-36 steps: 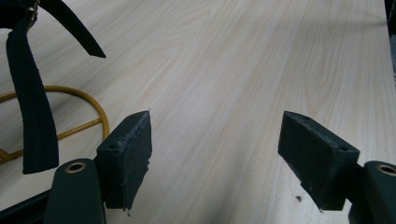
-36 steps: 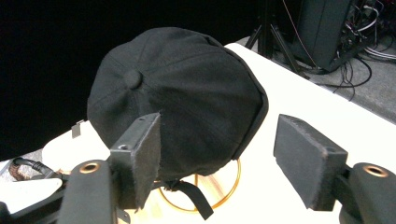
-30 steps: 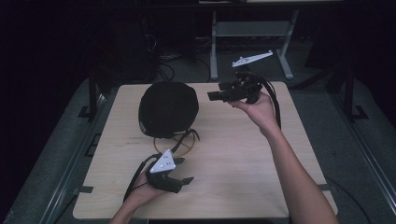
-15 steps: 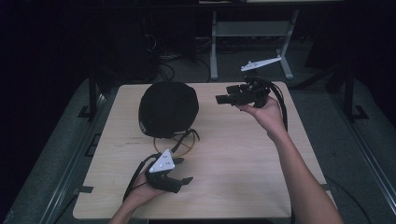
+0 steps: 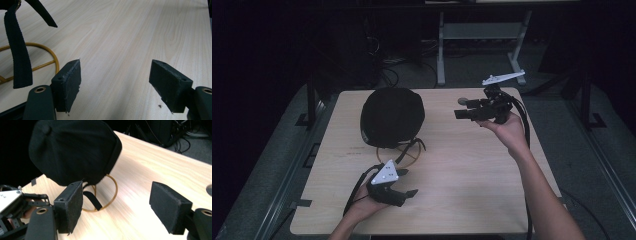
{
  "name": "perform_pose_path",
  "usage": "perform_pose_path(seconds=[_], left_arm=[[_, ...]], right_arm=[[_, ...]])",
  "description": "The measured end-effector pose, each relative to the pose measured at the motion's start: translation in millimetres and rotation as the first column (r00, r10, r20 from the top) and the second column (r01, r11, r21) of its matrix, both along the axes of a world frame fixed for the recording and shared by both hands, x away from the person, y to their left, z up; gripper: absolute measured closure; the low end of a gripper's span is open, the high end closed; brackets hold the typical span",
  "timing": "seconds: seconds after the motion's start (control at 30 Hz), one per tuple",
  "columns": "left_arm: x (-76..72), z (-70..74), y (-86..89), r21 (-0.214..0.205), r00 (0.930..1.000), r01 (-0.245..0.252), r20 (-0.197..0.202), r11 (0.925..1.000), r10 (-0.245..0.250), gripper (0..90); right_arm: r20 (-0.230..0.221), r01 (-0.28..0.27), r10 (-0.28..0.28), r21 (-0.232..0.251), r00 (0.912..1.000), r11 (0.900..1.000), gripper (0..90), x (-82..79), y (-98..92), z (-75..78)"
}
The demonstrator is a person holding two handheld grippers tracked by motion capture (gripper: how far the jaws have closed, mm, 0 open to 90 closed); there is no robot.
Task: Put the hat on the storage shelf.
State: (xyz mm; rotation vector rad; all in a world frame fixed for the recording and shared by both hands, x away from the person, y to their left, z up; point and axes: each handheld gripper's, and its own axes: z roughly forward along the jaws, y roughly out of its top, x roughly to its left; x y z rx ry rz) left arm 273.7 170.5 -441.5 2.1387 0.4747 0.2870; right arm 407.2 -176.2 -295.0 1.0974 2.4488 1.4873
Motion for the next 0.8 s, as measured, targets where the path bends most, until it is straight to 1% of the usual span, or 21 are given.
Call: perform_pose_path(seconds=[0.13, 0.3, 0.4, 0.43, 0.5, 0.53, 0.6, 0.8], left_arm=[[0.3, 0.0, 0.6, 0.002, 1.0, -0.003, -0.002, 1.0, 0.003, 25.2], [0.0, -0.4, 0.0, 0.004, 1.0, -0.001, -0.005, 1.0, 0.001, 25.2], [0.0, -0.1, 0.5, 0.001, 1.0, -0.004, -0.006, 1.0, 0.004, 25.2], [-0.3, -0.3, 0.4, -0.008, 0.9999, -0.009, -0.01, 0.9999, 0.009, 25.2], [-0.2, 0.2, 1.3, -0.009, 0.9999, -0.01, -0.009, 0.9999, 0.01, 25.2], [-0.1, 0.2, 1.7, -0.012, 0.9999, -0.012, -0.011, 0.9999, 0.012, 25.2], [0.0, 0.1, 1.7, -0.013, 0.9999, -0.013, -0.012, 0.9998, 0.013, 25.2], [-0.1, -0.4, 1.1, -0.013, 0.9998, -0.011, -0.014, 0.9999, 0.011, 25.2]], right_arm=[[-0.009, 0.009, -0.009, 0.002, 0.9999, 1.0, 25.9, -2.7, -8.3, -7.2], [-0.013, 0.013, -0.013, -0.006, 0.9998, 0.9999, 24.9, -6.6, -13.0, -12.0], [-0.013, 0.018, -0.018, -0.013, 0.9998, 0.9998, 24.0, -10.3, -16.5, -15.4], [-0.016, 0.017, -0.017, -0.011, 0.9997, 0.9998, 23.9, -11.6, -17.9, -16.5], [-0.014, 0.015, -0.016, -0.01, 0.9998, 0.9998, 23.8, -14.3, -21.0, -19.3], [-0.02, 0.019, -0.019, -0.013, 0.9996, 0.9997, 23.0, -17.3, -23.9, -22.5], [-0.018, 0.02, -0.02, -0.014, 0.9996, 0.9997, 23.0, -18.3, -25.7, -24.5], [-0.035, 0.028, -0.029, -0.015, 0.999, 0.9995, 21.7, -24.2, -35.0, -35.8]])
